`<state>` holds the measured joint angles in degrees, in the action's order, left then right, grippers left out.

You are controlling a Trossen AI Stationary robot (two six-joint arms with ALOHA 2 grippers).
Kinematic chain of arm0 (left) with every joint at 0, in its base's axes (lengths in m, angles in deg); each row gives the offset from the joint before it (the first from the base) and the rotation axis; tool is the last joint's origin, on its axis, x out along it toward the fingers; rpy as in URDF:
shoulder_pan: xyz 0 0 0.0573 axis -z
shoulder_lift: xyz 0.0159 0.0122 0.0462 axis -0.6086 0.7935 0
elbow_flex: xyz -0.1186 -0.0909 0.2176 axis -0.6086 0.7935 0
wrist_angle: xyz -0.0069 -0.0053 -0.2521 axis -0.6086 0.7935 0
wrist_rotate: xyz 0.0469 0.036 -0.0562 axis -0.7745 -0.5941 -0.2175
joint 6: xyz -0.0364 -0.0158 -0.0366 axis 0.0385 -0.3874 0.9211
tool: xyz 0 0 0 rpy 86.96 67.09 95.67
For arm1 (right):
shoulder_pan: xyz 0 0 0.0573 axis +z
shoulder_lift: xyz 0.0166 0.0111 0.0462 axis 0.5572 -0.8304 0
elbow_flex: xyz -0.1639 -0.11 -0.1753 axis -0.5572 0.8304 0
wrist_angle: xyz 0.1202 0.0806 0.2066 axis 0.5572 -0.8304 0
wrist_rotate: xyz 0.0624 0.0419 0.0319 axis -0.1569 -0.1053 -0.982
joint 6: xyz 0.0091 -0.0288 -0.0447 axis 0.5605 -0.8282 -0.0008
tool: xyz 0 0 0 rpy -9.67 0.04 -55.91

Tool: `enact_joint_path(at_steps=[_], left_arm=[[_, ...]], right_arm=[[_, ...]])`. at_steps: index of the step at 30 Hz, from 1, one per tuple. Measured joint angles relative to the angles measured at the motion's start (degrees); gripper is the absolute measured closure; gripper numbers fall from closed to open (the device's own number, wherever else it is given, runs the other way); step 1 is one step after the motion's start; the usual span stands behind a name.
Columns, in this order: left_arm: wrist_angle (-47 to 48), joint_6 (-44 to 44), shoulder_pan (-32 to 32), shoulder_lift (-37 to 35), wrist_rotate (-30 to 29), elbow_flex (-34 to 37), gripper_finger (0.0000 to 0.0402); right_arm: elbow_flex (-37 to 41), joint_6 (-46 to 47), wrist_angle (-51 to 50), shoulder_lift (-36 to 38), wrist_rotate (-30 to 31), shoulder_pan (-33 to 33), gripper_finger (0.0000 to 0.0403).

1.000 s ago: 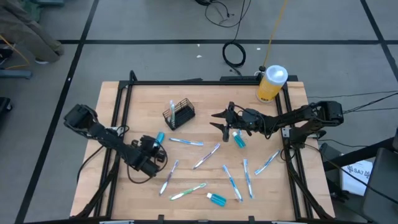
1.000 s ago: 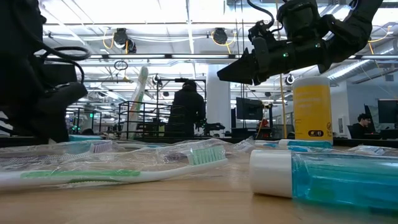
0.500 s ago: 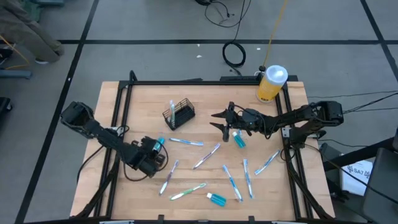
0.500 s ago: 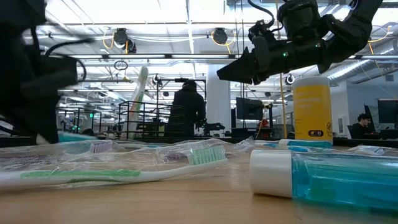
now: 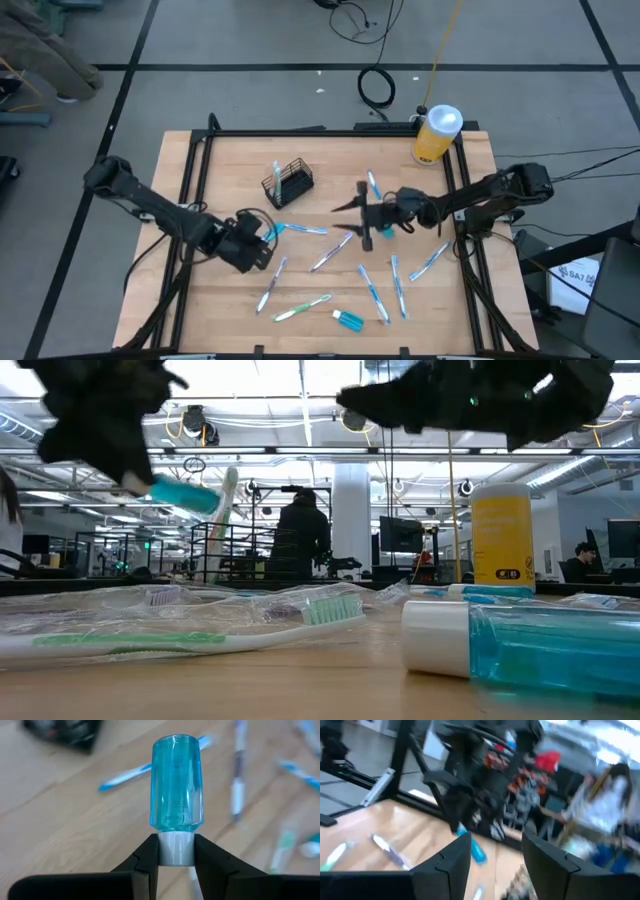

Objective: Pick & Place toothbrushing station
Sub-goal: Put the mouthwash into the black wire organizer

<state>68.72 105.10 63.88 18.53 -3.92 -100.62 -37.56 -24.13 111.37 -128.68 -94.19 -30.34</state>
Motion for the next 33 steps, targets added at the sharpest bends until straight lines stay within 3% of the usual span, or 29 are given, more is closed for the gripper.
enact_joint_path(at_steps=[9,12,19,33], left_arm=[[-20.36,-18.29,-6.5,0.07,10.97,-0.25,0.0308],[-21.11,-19.13,-8.04,0.07,14.28,-0.25,0.0308],[-20.99,-22.08,-9.67,0.07,14.76,-0.25,0.0309],[-22.6,-26.33,-10.57,0.12,15.15,-0.12,0.0309]], right_arm=[[-12.21,-4.61,-10.18,-9.06,-0.15,5.3,0.0198],[-14.88,-4.83,-9.84,-12.13,-0.15,5.31,0.0179],[-16.75,-5.89,-10.77,-16.04,-0.17,4.01,0.0164],[-16.7,-6.5,-14.48,-15.96,-0.17,2.88,0.021]])
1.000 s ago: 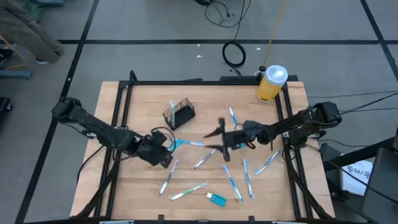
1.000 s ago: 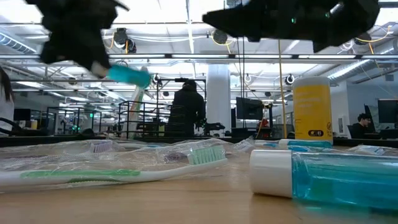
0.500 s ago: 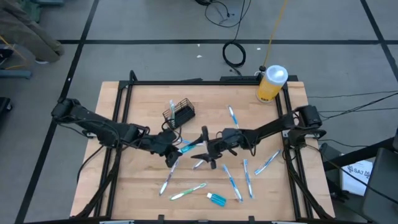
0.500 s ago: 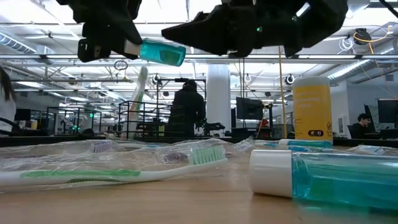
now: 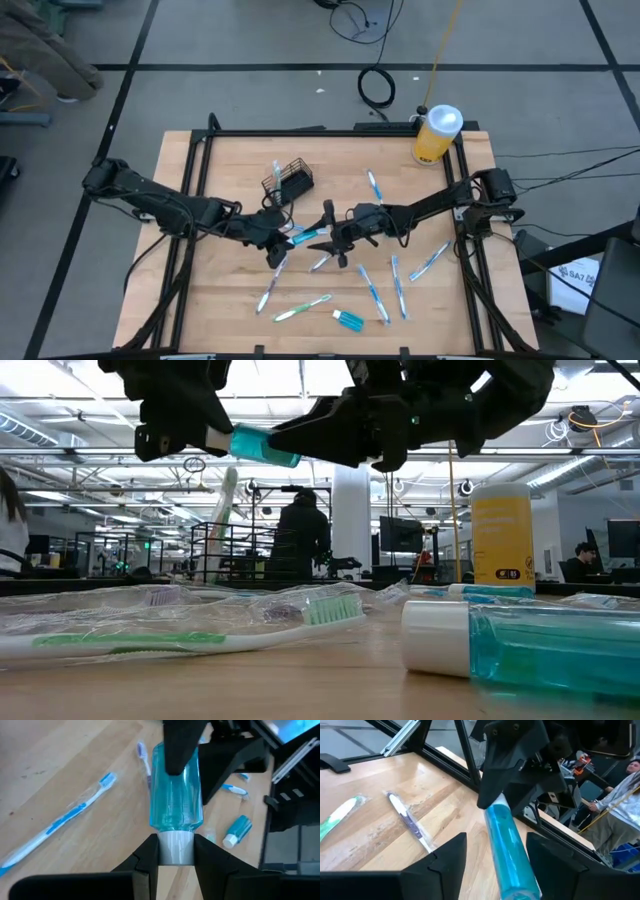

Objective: Pick & Place toothbrushing station
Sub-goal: Put the mouthwash into the black wire organizer

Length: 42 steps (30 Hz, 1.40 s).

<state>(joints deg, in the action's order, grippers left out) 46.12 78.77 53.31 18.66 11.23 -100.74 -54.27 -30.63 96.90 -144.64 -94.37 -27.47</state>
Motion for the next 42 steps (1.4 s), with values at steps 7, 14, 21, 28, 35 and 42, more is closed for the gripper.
enact_joint_path(at_steps=[7,14,21,28,35,42], left_arm=[[-1.93,-0.8,-0.01,-0.02,0.06,-0.02,0.0309],[-1.95,-0.56,-0.01,-0.02,0.01,-0.02,0.0309],[-1.89,-1.27,-0.01,-0.04,-0.28,-0.02,0.0294],[-1.93,-1.24,-0.05,-0.1,-0.99,-0.04,0.0257],[-1.93,-2.28,-0.09,-0.1,-1.28,-0.09,0.0263],[-1.84,-6.84,-0.2,-0.1,-1.27,-0.09,0.0274]], right_arm=[[0.0,-0.71,0.22,-0.04,0.17,-0.07,0.0242],[0.0,-1.42,0.4,-0.04,0.22,-0.12,0.0265],[0.06,-1.42,0.38,-0.04,0.21,-0.13,0.0282],[0.13,-1.29,0.15,-0.08,0.11,-0.13,0.0301],[0.13,-1.29,0.09,-0.08,-0.03,-0.42,0.0302],[0.13,-1.29,-0.02,-0.08,0.03,-0.42,0.0302]])
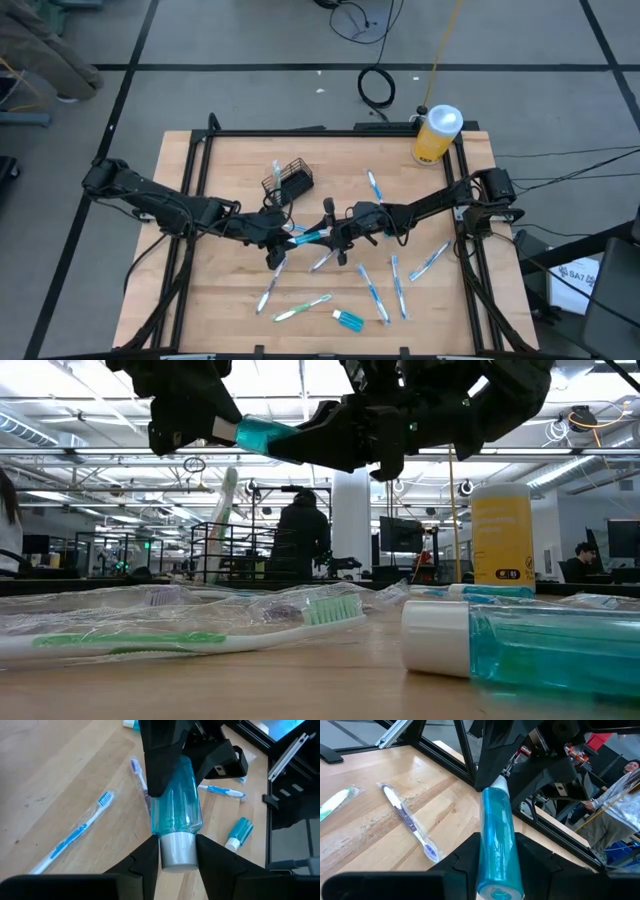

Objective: Pick & Place toothbrushing station
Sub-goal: Put the mouthwash into the black wire organizer

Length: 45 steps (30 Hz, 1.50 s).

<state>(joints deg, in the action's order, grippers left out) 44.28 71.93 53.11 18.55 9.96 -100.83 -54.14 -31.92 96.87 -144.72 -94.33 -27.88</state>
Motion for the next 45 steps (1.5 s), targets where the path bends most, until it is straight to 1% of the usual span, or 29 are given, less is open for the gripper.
enact_joint_path(at_steps=[10,12,22,25,30,34,38,42,45], left_arm=[[0.11,0.06,-0.34,0.0,0.79,0.0,0.0275],[0.11,-1.0,-0.35,0.0,1.28,0.0,0.0275],[0.46,-3.62,-0.33,0.0,-0.08,0.0,0.0275],[0.46,-3.82,-0.86,0.0,0.92,0.0,0.0272],[0.68,-7.09,-1.5,0.0,2.76,0.0,0.0243],[0.55,-9.61,-1.96,0.0,2.68,0.0,0.0203],[0.15,-12.37,-2.1,0.0,0.81,0.0,0.0174],[0.45,-15.88,-2.22,-2.14,-1.1,-0.02,0.0166],[0.94,-14.97,-2.59,-4.19,-0.87,-0.07,0.0165]], right_arm=[[0.0,0.0,-0.02,0.0,0.05,-0.02,0.0302],[0.0,0.0,0.0,0.0,0.01,0.0,0.0302],[0.0,0.0,-0.02,0.0,0.16,-0.02,0.0302],[0.0,0.0,-0.02,0.0,0.16,-0.02,0.0302],[-0.02,0.0,-0.04,0.0,-0.02,-0.01,0.0302],[-0.02,0.0,-0.07,0.0,-0.08,0.0,0.0302],[-0.02,0.0,-0.25,0.0,-0.03,0.0,0.0302],[-0.02,-0.02,-0.57,0.0,0.68,0.0,0.0302],[-0.04,-0.02,-1.17,0.0,3.17,0.07,0.0302]])
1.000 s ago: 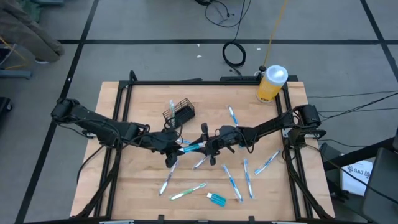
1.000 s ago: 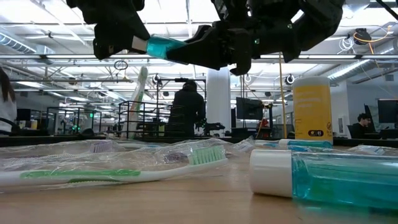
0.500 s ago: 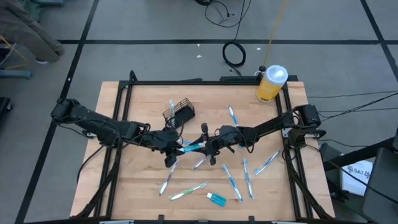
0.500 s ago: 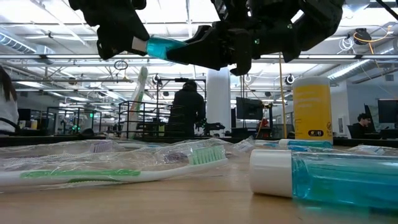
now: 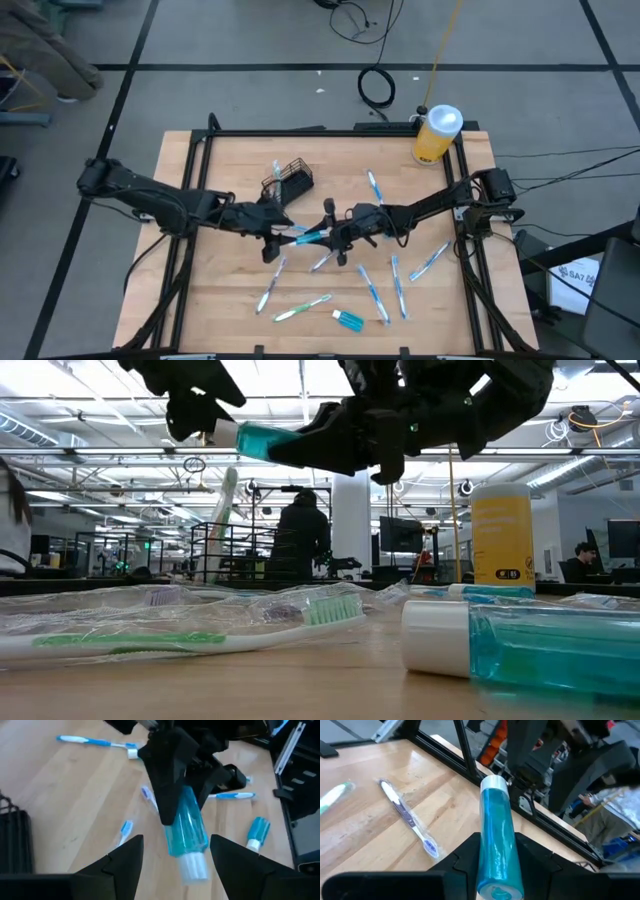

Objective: Pick & Place toothbrushing station
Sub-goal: Put the mouthwash into the black wire organizer

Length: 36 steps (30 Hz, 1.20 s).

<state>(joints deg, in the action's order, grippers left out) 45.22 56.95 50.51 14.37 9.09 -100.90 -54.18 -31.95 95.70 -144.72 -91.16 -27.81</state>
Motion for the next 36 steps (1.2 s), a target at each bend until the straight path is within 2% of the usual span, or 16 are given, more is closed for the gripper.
enact_joint_path(at_steps=[4,8,11,16,18,20,23,29,32,36], left_arm=[[0.59,-0.64,0.14,-4.32,-1.58,-0.02,0.0165],[2.8,-3.59,1.44,-10.12,-7.92,0.0,0.0165],[4.85,-10.6,3.45,-13.71,-12.99,0.09,0.0165],[-0.96,-21.43,7.71,-17.21,-26.84,4.62,0.0165],[-7.47,-25.63,8.92,-17.52,-29.76,8.79,0.0165],[-14.99,-29.14,9.87,-17.95,-29.65,14.0,0.0165],[-28.82,-33.59,10.52,-17.98,-26.14,21.03,0.0165],[-50.88,-41.28,10.34,-17.98,-16.64,30.44,0.0165],[-56.54,-42.09,9.58,-17.98,-13.86,32.2,0.0165],[-57.83,-38.9,8.11,-17.82,-13.32,32.29,0.0165]], right_arm=[[0.0,0.46,-2.5,0.7,1.34,-0.11,0.0302],[-0.02,2.66,-3.73,1.92,1.26,-0.05,0.0302],[-0.09,5.09,-4.13,3.94,1.26,-0.09,0.0302],[0.05,11.44,-8.95,9.73,1.32,-0.09,0.0302],[0.65,13.81,-9.89,12.61,1.29,-0.09,0.0302],[1.71,15.45,-9.2,14.55,1.29,-0.09,0.0302],[5.11,15.63,-8.63,17.5,1.29,-0.05,0.0302],[13.16,14.19,4.57,21.73,1.21,-0.03,0.0302],[17.06,15.19,15.6,22.29,1.17,-0.09,0.0302],[20.41,16.65,24.84,22.25,1.14,-0.09,0.0302]])
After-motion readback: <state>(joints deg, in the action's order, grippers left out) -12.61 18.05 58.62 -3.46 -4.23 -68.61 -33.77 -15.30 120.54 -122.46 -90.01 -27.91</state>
